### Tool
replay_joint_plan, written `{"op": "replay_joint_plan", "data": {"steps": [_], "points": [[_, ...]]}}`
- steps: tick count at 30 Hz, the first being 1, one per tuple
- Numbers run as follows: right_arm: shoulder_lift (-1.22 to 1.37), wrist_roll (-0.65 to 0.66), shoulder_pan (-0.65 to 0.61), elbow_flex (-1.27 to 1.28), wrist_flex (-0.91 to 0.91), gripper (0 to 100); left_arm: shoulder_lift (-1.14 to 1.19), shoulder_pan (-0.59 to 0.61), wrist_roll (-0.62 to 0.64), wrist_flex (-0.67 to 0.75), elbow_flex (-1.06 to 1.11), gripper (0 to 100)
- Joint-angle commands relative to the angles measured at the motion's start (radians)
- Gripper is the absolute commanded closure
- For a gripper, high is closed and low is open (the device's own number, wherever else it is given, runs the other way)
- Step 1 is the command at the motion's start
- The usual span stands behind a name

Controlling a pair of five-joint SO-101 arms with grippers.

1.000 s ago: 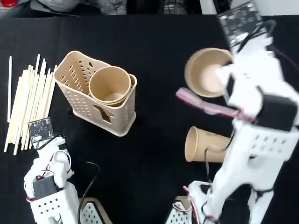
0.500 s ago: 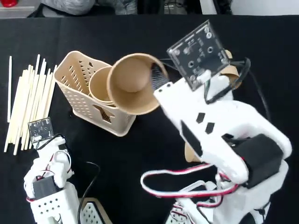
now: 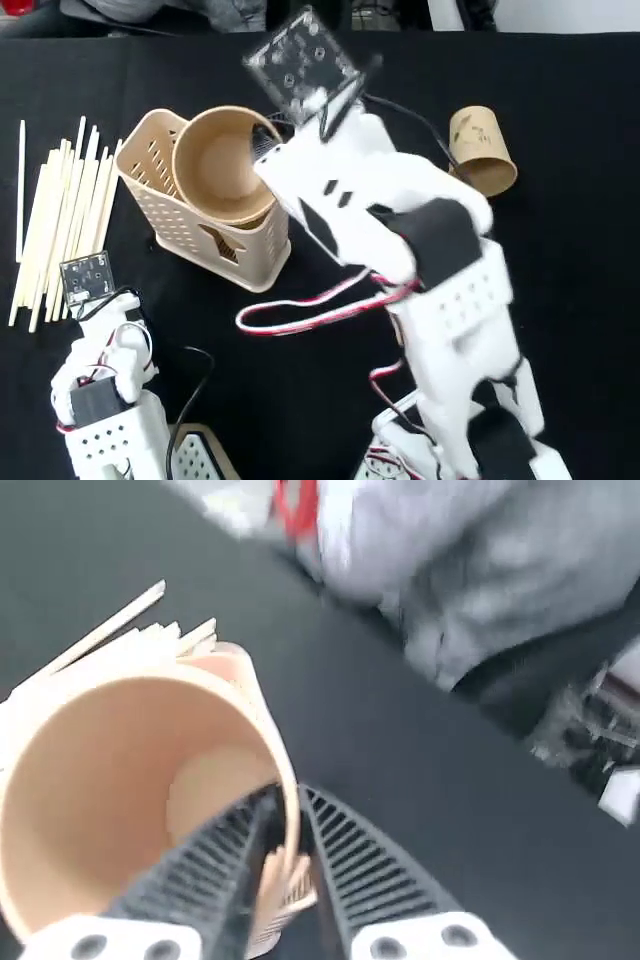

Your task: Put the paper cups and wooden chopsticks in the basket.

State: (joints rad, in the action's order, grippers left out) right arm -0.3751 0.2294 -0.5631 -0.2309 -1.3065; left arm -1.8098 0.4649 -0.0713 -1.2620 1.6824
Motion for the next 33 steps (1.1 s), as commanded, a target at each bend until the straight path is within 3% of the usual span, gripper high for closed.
{"op": "replay_joint_plan", "data": {"steps": [1, 9, 14, 16, 24, 28, 33], "points": [[0.045, -0.008, -0.008, 0.001, 0.021, 98.6, -0.009, 0.004, 0.008, -0.008, 0.016, 97], [0.107, -0.008, -0.009, -0.039, -0.035, 97.6, -0.009, 0.004, 0.008, -0.008, 0.016, 97], [0.130, 0.005, -0.011, -0.079, -0.087, 68.4, -0.009, 0.004, 0.008, -0.008, 0.016, 97], [0.124, 0.057, -0.014, -0.097, -0.103, 62.4, -0.009, 0.004, 0.008, -0.008, 0.016, 97], [-0.022, 0.135, 0.046, -0.193, -0.158, 67.3, -0.009, 0.004, 0.008, -0.008, 0.016, 97], [-0.068, 0.313, 0.186, -0.179, -0.264, 69.1, -0.009, 0.004, 0.008, -0.008, 0.016, 97], [-0.070, 0.586, 0.491, 0.033, -0.258, 69.1, -0.009, 0.004, 0.008, -0.008, 0.016, 97]]}}
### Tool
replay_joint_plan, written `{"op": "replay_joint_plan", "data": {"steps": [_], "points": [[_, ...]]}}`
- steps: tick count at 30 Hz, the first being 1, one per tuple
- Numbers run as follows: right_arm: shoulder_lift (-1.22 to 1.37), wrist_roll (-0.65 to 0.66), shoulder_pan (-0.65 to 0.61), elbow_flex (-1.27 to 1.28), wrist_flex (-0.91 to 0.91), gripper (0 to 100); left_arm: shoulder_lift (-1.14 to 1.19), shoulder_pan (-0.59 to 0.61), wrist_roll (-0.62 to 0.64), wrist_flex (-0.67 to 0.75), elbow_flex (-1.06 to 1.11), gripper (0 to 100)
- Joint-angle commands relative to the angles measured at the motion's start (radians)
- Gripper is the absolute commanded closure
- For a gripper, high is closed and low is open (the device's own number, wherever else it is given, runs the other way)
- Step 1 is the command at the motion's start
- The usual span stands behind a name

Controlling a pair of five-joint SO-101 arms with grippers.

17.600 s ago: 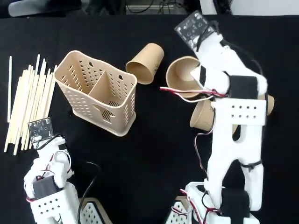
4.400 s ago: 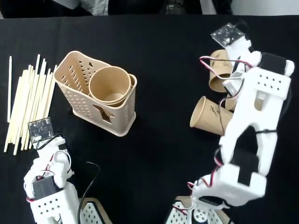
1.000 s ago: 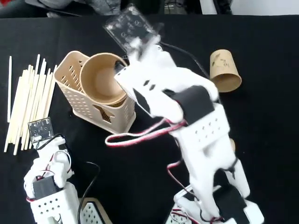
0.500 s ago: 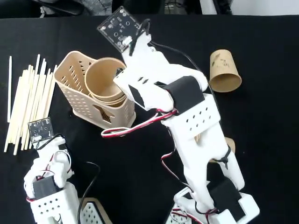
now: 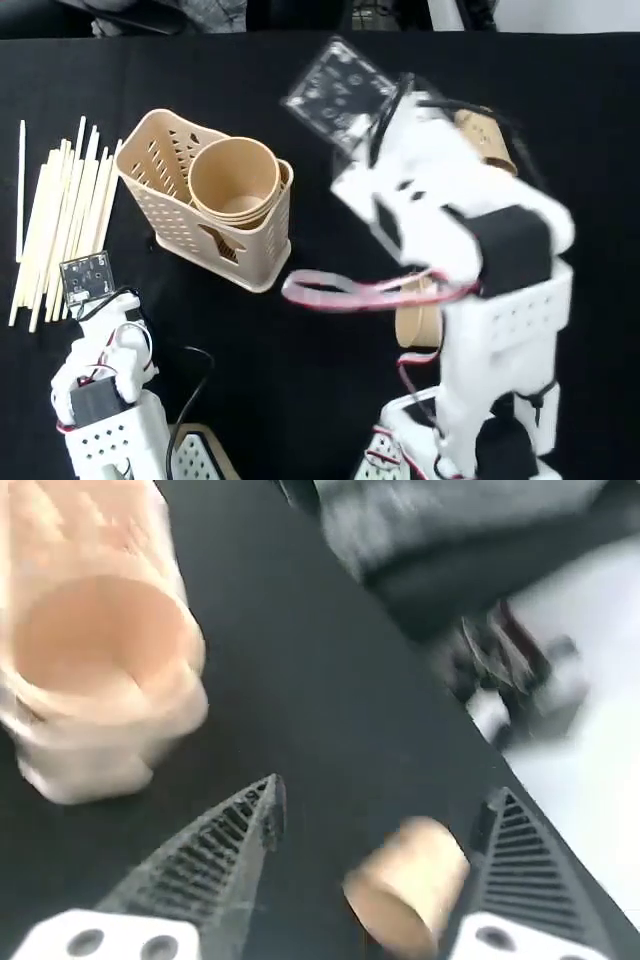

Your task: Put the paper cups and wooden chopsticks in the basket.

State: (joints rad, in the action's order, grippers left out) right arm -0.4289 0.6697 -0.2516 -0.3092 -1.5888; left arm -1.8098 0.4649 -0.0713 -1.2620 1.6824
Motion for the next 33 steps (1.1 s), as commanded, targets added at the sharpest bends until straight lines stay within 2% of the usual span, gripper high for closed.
{"op": "replay_joint_plan", "data": {"steps": [1, 4, 7, 10, 13, 22, 33], "points": [[-0.016, 0.196, 0.236, 0.193, 0.068, 69.1, -0.009, 0.004, 0.008, -0.008, 0.016, 97], [-0.024, 0.334, 0.371, 0.484, 0.284, 69.1, -0.009, 0.004, 0.008, -0.008, 0.016, 97], [-0.024, 0.417, 0.466, 0.756, 0.578, 69.1, -0.009, 0.004, 0.008, -0.008, 0.016, 97], [-0.022, 0.462, 0.517, 0.947, 0.822, 69.1, -0.009, 0.004, 0.008, -0.008, 0.016, 97], [-0.016, 0.470, 0.534, 1.035, 0.962, 69.1, -0.009, 0.004, 0.008, -0.008, 0.016, 97], [0.097, 0.473, 0.546, 1.081, 1.215, 69.1, -0.009, 0.004, 0.008, -0.008, 0.016, 97], [0.532, 0.466, 0.617, 0.785, 1.281, 69.1, -0.009, 0.004, 0.008, -0.008, 0.016, 97]]}}
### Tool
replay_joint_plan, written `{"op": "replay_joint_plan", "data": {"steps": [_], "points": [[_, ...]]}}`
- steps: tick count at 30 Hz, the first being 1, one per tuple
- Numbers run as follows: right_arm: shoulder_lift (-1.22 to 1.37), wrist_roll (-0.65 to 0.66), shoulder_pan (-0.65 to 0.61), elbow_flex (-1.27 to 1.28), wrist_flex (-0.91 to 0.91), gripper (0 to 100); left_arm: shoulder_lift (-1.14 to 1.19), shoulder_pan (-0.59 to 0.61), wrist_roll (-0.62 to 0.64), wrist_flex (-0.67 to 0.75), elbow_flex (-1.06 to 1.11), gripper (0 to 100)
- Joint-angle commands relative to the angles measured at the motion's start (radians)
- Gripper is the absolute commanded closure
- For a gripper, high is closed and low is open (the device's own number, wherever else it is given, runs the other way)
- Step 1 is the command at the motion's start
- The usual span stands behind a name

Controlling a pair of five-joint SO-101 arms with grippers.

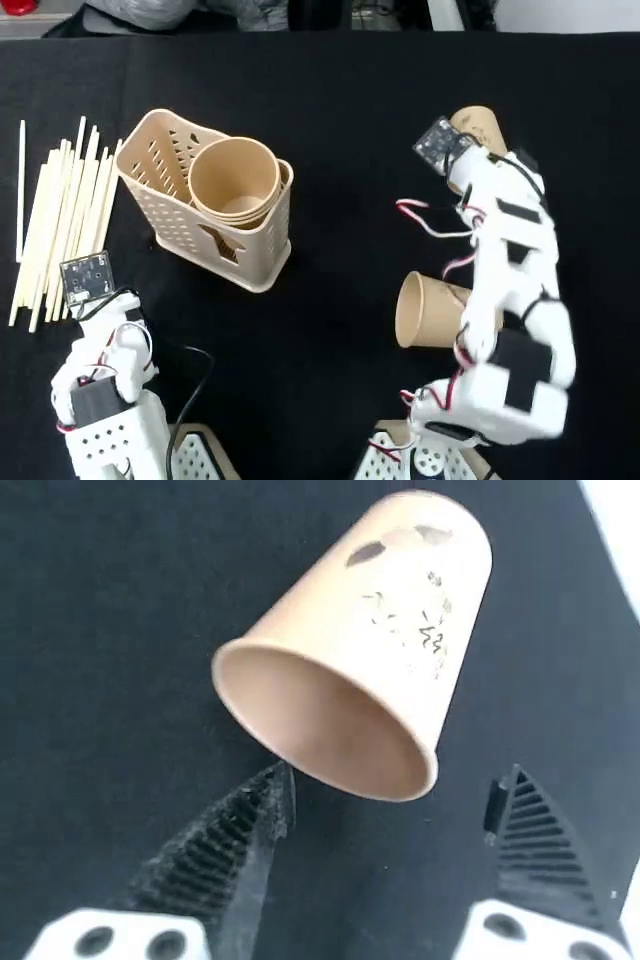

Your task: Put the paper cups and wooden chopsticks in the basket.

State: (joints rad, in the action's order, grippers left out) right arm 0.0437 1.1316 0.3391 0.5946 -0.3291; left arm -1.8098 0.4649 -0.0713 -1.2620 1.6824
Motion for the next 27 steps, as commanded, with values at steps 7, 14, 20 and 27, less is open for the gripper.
{"op": "replay_joint_plan", "data": {"steps": [7, 14, 20, 27], "points": [[0.148, -0.066, 0.043, -0.225, 0.021, 81.1, -0.009, 0.004, 0.008, -0.008, 0.016, 97], [0.147, -0.135, 0.054, -0.229, 0.021, 98.4, -0.009, 0.004, 0.008, -0.008, 0.016, 97], [0.093, -0.198, 0.063, -0.217, -0.021, 98.6, -0.009, 0.004, 0.008, -0.008, 0.016, 97], [-0.099, -0.331, 0.060, -0.236, -0.253, 98.6, -0.009, 0.004, 0.008, -0.008, 0.016, 97]]}}
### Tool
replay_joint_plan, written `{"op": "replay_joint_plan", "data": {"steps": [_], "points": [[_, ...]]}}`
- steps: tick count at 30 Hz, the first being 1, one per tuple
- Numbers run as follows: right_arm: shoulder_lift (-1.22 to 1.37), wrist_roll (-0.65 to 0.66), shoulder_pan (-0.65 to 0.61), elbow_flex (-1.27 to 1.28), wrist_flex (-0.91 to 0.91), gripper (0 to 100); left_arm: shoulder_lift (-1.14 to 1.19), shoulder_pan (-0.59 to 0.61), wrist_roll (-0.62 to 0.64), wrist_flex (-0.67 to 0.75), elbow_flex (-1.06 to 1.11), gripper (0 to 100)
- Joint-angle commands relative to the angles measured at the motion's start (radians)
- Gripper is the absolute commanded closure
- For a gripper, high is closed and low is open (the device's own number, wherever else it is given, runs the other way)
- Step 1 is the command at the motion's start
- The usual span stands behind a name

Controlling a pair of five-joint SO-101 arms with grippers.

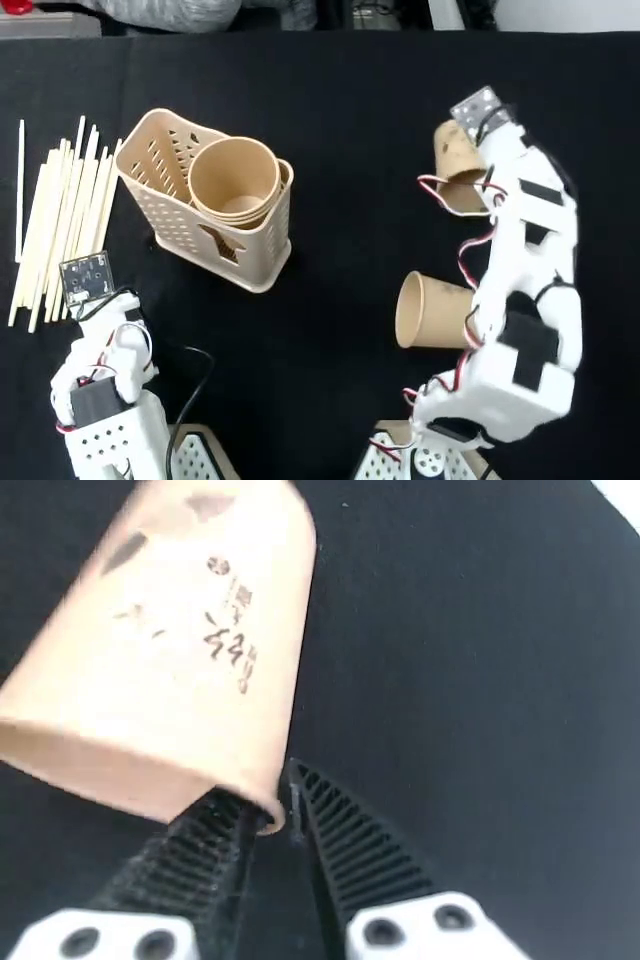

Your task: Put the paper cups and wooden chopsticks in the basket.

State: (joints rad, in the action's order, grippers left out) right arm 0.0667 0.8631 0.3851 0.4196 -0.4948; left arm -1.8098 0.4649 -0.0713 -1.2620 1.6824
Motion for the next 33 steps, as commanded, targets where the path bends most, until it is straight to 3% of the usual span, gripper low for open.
{"op": "replay_joint_plan", "data": {"steps": [1, 9, 16, 27, 33], "points": [[-0.151, -0.089, 0.014, -0.079, -0.140, 98.6, -0.009, 0.004, 0.008, -0.008, 0.016, 97], [-0.268, -0.229, -0.044, -0.390, -0.672, 98.6, -0.009, 0.004, 0.008, -0.008, 0.016, 97], [-0.278, -0.333, -0.161, -0.684, -0.984, 98.6, -0.009, 0.004, 0.008, -0.008, 0.016, 97], [-0.280, -0.525, -0.451, -1.084, -1.258, 98.6, -0.009, 0.004, 0.008, -0.008, 0.016, 97], [-0.338, -0.577, -0.597, -1.208, -1.270, 98.6, -0.009, 0.004, 0.008, -0.008, 0.016, 97]]}}
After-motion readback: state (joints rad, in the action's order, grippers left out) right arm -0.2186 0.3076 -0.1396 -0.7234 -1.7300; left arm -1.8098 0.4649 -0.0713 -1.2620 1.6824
